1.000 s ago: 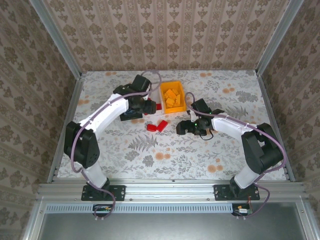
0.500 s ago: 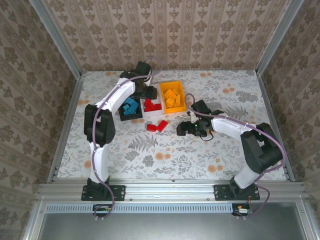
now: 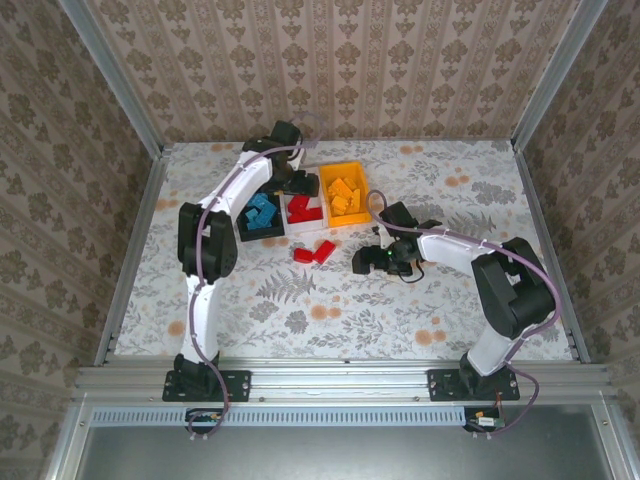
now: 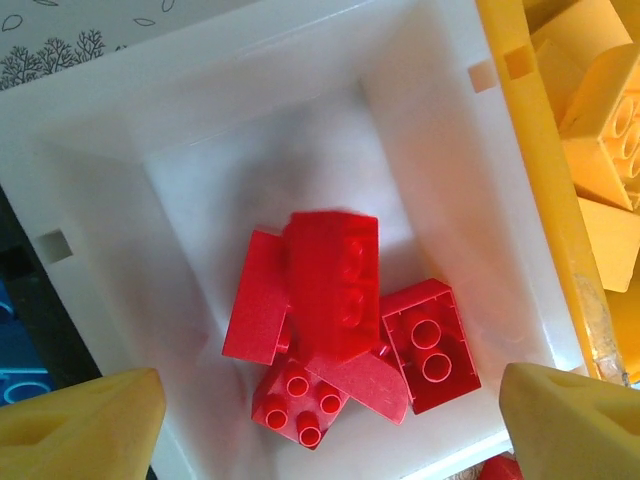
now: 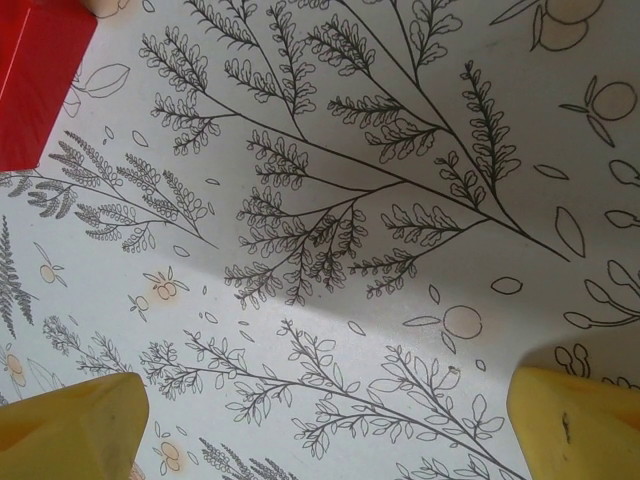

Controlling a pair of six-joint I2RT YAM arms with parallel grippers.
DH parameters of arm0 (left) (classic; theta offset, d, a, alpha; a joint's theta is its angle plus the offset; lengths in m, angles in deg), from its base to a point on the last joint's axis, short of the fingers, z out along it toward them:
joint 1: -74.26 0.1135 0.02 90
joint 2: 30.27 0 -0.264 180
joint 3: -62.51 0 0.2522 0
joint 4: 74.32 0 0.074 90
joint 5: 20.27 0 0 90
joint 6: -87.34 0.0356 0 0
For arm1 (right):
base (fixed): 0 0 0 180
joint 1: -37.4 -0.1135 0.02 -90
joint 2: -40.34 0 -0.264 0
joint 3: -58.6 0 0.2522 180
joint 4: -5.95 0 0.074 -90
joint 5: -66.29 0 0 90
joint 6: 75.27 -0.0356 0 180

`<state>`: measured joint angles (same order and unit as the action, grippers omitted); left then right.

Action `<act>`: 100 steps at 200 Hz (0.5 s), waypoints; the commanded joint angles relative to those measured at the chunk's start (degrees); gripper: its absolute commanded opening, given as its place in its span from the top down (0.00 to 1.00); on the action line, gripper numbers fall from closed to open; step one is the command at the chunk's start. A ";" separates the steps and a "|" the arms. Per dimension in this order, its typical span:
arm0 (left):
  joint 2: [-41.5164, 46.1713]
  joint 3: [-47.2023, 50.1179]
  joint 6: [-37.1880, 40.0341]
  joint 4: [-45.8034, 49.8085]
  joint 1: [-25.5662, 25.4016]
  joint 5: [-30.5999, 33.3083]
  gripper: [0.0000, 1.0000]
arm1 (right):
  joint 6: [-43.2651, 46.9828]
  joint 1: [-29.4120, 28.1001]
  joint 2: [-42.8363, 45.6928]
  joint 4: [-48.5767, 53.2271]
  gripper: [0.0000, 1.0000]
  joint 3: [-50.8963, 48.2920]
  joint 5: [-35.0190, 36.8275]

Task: Sort the legos into containers by color

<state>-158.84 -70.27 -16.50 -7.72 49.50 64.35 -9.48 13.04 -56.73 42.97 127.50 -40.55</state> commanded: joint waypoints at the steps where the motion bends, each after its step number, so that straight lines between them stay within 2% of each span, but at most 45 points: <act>1: 0.62 -1.56 0.59 2.61 0.14 0.36 0.07 | 0.13 0.18 -0.97 -0.58 0.06 1.22 -1.51; 33: 2.74 -0.52 0.49 2.08 0.10 0.13 0.00 | -0.20 0.18 -0.75 -0.92 0.06 0.68 -1.64; 100: 7.54 3.41 0.07 -0.10 -0.47 -0.50 0.00 | -0.97 0.06 0.06 -1.11 0.03 0.28 -1.81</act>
<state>-155.58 -68.28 -16.33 -7.46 49.48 64.37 -9.61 13.04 -56.80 42.76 127.50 -40.92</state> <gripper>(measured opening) 0.997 0.966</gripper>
